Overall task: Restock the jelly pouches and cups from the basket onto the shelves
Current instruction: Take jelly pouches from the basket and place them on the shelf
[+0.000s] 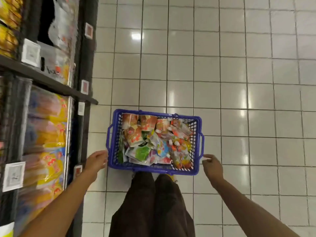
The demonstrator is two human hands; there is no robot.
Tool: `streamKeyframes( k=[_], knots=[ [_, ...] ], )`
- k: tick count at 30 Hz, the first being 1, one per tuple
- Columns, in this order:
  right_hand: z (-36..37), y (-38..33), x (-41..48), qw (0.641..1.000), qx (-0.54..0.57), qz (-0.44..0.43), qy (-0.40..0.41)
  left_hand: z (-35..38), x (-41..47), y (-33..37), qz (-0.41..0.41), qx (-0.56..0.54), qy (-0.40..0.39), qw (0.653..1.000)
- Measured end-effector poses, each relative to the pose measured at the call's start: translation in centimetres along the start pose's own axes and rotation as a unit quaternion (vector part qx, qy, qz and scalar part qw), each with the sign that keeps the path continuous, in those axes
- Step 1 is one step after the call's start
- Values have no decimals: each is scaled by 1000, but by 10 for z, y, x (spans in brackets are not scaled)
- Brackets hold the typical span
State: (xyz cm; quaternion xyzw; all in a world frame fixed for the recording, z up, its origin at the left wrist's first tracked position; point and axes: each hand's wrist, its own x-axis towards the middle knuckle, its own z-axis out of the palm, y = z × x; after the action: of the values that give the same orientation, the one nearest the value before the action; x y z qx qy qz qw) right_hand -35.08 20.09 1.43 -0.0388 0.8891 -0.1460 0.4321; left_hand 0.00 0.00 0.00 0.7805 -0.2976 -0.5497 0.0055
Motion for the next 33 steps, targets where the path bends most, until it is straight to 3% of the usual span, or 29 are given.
streamKeyframes(
  k=[6, 10, 17, 24, 33],
  knots=[
    [72, 3, 104, 991, 56, 71, 98, 44, 113, 3, 12, 1, 152, 988],
    [99, 17, 145, 982, 109, 88, 127, 62, 161, -8, -24, 9, 104, 994],
    [93, 27, 173, 970, 170, 135, 106, 62, 180, -21, 23, 39, 108, 993],
    [67, 6, 143, 944, 247, 185, 115, 48, 141, -6, 14, 48, 115, 992],
    [-44, -71, -4, 939, 257, 191, 128, -28, -17, 52, 24, 0, 126, 992]
  ],
)
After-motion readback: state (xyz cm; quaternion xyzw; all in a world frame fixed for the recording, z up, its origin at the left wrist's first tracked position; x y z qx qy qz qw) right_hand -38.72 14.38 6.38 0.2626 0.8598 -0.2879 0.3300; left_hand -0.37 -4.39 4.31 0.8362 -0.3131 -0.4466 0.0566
